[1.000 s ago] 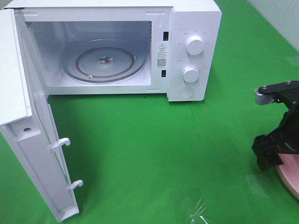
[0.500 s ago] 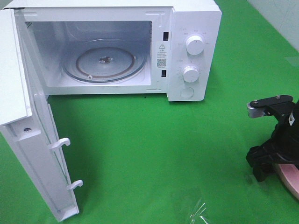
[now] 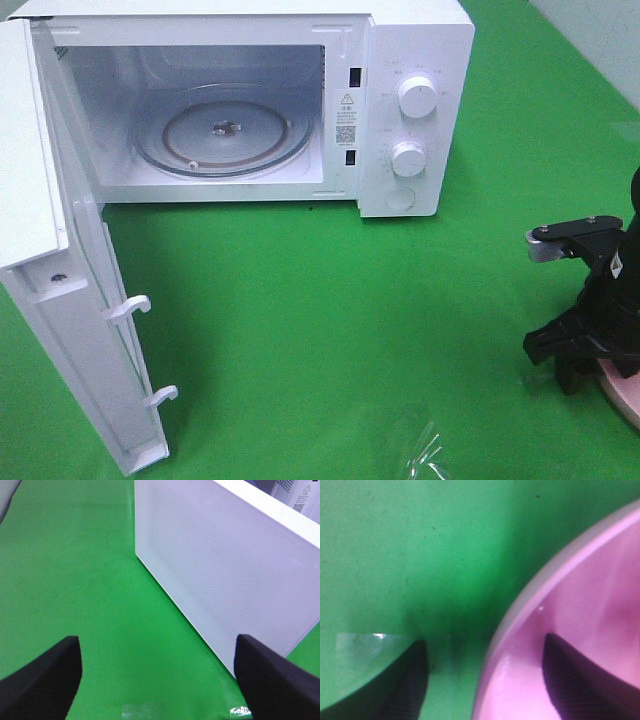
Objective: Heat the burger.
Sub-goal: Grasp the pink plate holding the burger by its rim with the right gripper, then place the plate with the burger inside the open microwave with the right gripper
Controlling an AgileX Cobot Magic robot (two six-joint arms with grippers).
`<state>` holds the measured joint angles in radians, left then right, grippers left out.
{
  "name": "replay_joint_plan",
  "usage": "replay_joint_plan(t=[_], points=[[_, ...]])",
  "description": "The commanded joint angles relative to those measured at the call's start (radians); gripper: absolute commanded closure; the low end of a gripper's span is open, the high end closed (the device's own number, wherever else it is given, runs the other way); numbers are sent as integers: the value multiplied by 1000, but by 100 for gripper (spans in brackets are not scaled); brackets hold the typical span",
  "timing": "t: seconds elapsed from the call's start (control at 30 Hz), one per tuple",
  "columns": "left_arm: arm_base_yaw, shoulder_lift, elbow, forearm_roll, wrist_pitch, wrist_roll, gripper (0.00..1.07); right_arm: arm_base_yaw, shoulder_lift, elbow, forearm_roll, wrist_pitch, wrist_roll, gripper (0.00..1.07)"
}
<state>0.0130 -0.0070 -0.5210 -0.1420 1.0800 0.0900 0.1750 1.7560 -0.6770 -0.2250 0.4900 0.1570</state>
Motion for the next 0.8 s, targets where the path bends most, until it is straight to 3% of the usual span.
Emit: replay_joint_plan(t=[0.03, 0.07, 0.1, 0.13, 0.17, 0.2, 0.23, 0.5, 0.8], points=[[0, -4, 2, -1, -10, -6, 30, -3, 18, 6, -37, 0, 33, 74], [0, -4, 2, -1, -10, -6, 30, -3, 18, 6, -37, 0, 33, 74], [0, -4, 2, -1, -10, -6, 30, -3, 18, 6, -63, 5, 50, 88], [0, -4, 2, -1, -10, -6, 30, -3, 18, 6, -63, 5, 50, 88], [0, -4, 2, -1, -10, -6, 30, -3, 18, 6, -78, 12, 51, 100], [0, -4, 2, -1, -10, -6, 30, -3, 18, 6, -78, 12, 51, 100], [0, -4, 2, -1, -10, -6, 30, -3, 18, 6, -69, 20, 53, 107], [0, -4, 2, -1, -10, -6, 30, -3, 17, -5, -60, 57, 66, 107], [0, -4, 2, -1, -10, -6, 30, 1, -64, -10, -186, 113, 224, 107]])
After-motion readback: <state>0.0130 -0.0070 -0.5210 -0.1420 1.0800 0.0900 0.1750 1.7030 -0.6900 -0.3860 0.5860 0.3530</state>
